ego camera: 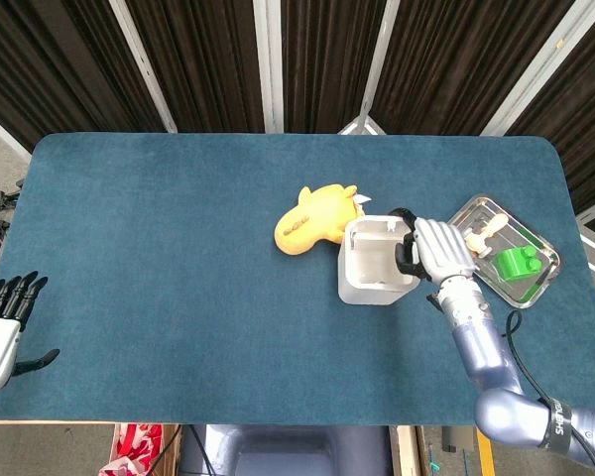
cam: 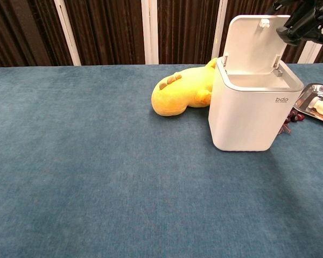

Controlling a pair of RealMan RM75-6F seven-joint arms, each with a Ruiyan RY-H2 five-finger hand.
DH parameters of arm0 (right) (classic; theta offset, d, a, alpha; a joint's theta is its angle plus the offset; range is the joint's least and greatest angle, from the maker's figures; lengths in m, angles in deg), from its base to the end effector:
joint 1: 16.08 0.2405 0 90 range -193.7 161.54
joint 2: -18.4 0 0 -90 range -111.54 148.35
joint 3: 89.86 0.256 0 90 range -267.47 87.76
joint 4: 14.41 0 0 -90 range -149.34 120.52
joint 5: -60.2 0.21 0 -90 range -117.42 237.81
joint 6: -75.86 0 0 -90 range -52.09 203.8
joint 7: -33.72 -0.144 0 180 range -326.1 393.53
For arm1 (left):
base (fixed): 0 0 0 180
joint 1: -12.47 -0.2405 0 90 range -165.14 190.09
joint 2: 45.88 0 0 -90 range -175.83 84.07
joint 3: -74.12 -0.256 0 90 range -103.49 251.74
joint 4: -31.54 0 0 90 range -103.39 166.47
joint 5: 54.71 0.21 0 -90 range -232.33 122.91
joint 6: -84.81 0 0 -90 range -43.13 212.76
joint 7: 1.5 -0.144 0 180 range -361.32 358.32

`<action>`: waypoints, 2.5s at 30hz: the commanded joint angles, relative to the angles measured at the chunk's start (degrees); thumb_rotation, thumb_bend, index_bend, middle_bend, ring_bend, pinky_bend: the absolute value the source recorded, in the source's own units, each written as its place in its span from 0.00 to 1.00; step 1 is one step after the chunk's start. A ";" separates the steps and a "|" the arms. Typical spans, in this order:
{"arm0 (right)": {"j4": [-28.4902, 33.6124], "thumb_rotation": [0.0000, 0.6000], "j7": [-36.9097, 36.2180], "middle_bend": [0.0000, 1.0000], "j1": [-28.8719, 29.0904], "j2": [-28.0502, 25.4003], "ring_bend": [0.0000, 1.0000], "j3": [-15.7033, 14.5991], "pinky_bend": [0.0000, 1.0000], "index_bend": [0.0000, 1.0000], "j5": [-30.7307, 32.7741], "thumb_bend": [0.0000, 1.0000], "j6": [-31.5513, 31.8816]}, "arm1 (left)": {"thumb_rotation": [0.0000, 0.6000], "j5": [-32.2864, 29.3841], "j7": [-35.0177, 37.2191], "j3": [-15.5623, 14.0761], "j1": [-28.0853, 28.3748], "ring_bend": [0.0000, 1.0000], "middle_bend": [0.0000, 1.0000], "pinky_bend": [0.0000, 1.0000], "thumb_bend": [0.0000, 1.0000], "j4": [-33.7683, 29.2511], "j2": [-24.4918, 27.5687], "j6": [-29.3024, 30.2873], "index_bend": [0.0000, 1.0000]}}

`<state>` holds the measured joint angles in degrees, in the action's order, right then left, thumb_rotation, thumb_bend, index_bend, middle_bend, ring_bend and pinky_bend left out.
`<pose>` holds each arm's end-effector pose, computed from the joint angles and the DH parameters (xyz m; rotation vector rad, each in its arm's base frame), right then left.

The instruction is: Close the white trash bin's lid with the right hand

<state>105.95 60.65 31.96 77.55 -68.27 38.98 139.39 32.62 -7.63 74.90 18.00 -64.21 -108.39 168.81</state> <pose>-0.1022 -0.3422 0.1313 1.4694 -1.3095 0.9090 -0.3002 0.1758 0.1538 -1.4715 -0.8658 -0.8373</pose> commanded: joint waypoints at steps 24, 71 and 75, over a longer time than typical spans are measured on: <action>10.83 1.00 -1.89 0.75 -6.31 -5.31 0.79 -11.21 0.76 0.07 -10.93 0.64 -0.23 | 1.00 1.29 -0.94 -0.36 -0.10 0.00 0.00 0.00 0.00 -0.12 -0.28 0.69 0.00; 6.54 1.00 -0.69 0.44 -13.83 -2.18 0.43 -17.64 0.42 0.00 -39.32 0.56 15.02 | 1.00 1.43 -1.26 -0.14 -0.31 0.00 0.00 0.00 0.00 0.65 -0.62 1.45 0.00; 3.01 1.00 -1.62 0.08 -18.67 -2.35 0.05 -22.25 0.10 0.00 -47.75 0.38 17.95 | 1.00 1.69 -1.24 -0.23 -0.35 0.00 0.00 0.00 0.00 0.62 -0.63 1.58 0.00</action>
<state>112.20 59.30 17.76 75.42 -86.92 -1.94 153.30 34.31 -8.87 74.67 17.65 -63.59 -109.02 170.39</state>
